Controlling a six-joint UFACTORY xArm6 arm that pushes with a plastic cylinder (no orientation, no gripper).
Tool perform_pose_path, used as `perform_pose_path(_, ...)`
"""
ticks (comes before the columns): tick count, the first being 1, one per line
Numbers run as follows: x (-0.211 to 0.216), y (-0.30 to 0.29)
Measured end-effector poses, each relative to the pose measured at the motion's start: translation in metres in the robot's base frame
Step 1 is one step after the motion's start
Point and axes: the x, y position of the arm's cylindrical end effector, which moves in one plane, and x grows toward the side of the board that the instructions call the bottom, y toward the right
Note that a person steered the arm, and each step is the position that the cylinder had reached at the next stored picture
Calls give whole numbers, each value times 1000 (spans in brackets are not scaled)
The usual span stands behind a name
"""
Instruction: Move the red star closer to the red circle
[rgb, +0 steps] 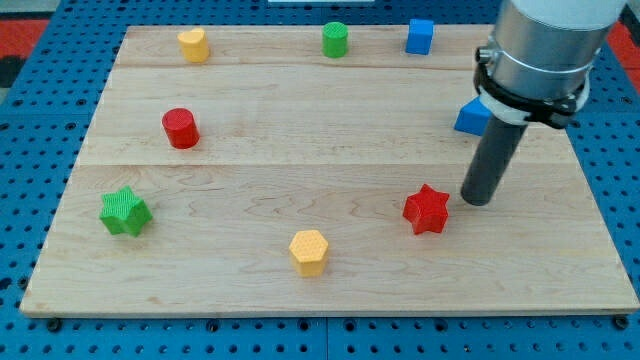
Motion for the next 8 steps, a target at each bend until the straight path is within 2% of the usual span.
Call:
perform_pose_path(1, -4, 19)
perform_pose_path(2, -6, 4)
perform_pose_path(4, 38, -15)
perform_pose_path(5, 15, -100)
perform_pose_path(6, -26, -174)
perform_pose_path(7, -55, -226)
perform_pose_path(8, -75, -159)
